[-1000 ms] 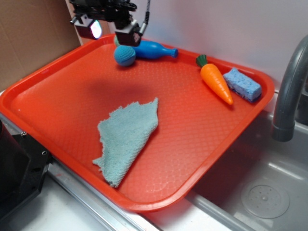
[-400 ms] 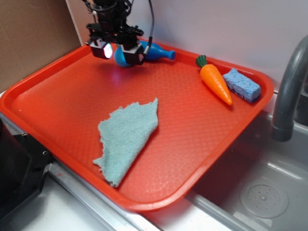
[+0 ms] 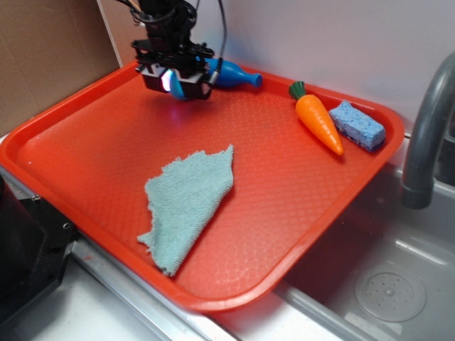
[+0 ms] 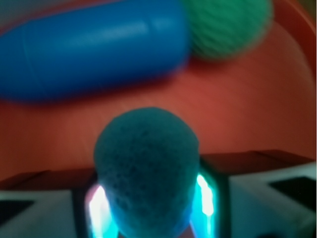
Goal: Grab the blue ball.
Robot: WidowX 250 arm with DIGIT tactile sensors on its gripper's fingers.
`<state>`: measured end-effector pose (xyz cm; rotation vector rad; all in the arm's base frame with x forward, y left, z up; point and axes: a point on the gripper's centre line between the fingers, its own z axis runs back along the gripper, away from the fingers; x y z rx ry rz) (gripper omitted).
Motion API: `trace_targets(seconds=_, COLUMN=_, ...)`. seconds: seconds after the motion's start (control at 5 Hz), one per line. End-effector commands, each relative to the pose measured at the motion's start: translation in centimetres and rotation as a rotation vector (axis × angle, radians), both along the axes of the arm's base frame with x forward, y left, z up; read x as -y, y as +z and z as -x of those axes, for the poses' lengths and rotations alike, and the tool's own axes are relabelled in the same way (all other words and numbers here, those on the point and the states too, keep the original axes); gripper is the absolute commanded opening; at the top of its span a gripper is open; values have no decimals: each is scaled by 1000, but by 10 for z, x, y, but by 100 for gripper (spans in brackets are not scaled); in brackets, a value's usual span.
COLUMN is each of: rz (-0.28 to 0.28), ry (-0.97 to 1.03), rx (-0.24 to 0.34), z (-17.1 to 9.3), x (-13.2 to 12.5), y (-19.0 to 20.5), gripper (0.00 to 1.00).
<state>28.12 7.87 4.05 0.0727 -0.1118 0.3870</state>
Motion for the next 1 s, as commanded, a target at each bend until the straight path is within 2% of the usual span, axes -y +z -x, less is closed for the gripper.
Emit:
trace_targets(seconds=0.0, rz=-20, ry=-45, rx=123, z=27, x=16, y=85, gripper=0)
trace_targets(seconds=0.2, rz=27, ry=5, rx=34, z=56, x=26, y=122, gripper=0)
trace_targets(seconds=0.4, rz=45, ry=54, rx=26, z=74, x=31, y=151, gripper=0)
trace_targets(seconds=0.6, rz=30, ry=222, rx=16, z=88, x=22, y=180, gripper=0)
trace_targets(seconds=0.8, rz=7, ry=284, rx=36, z=87, x=3, y=181, gripper=0)
